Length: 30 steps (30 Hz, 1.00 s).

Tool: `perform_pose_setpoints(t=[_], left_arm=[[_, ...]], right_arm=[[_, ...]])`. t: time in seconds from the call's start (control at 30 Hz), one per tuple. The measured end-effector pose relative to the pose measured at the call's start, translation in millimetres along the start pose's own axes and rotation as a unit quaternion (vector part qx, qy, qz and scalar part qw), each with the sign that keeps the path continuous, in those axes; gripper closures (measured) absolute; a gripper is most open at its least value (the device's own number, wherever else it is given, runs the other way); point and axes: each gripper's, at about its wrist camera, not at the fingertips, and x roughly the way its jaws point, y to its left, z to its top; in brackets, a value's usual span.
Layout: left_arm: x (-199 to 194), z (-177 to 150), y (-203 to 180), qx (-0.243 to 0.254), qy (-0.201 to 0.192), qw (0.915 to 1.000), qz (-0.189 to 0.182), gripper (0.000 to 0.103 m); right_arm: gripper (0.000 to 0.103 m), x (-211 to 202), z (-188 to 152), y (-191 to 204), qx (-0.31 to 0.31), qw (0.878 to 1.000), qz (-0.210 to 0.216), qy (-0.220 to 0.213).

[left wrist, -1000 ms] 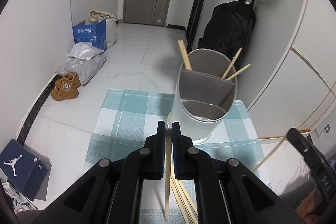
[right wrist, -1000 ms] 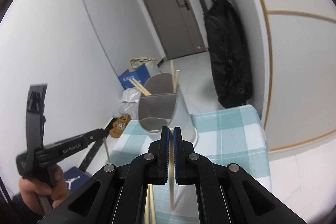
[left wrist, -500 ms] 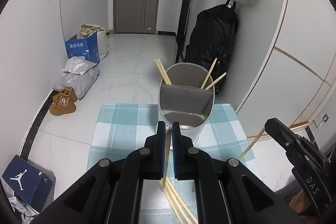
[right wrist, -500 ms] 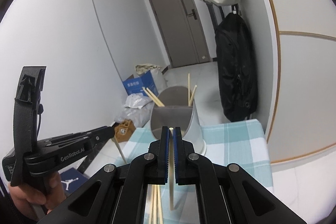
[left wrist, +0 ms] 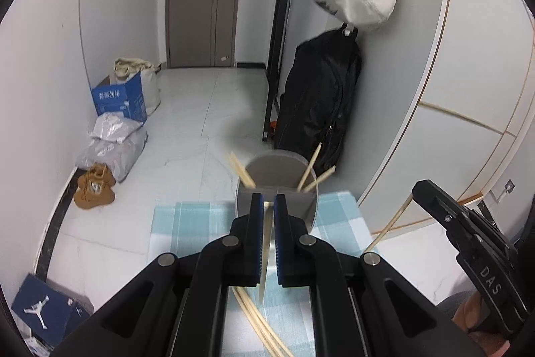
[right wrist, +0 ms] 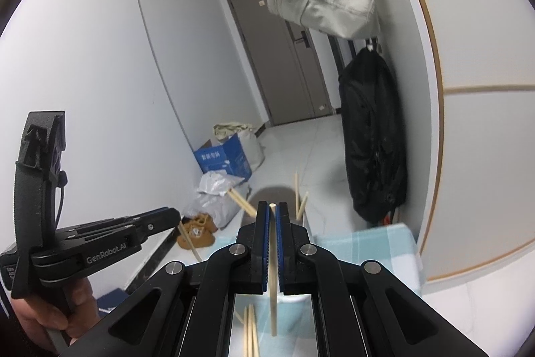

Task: Organize utensils
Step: 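Carry both held chopsticks up over the white holder and lower them in, then open both grippers and lift them out of the white holder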

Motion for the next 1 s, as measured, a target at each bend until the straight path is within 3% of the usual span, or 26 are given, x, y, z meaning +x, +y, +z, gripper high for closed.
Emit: perform_pose_setpoints(t=[0.3,0.67,1.0], left_arm=[[-8.7,58.2,-1.1,0.004,-0.023,0.9995,-0.023,0.101],[14.3,109.9,-7.2,0.019,-0.030,0.9986,-0.040,0.101],[45.6,118.6,1.7,0.010,-0.034,0.9980,-0.053,0.101]], right_arm=[[0.100,13.1,59.4,-5.4,0.015,1.000,0.013,-0.017],[0.100,58.4,119.4,-5.3,0.004,0.999,0.015,-0.032],[0.100,96.8,121.9,-14.0,0.003,1.000,0.009,-0.022]])
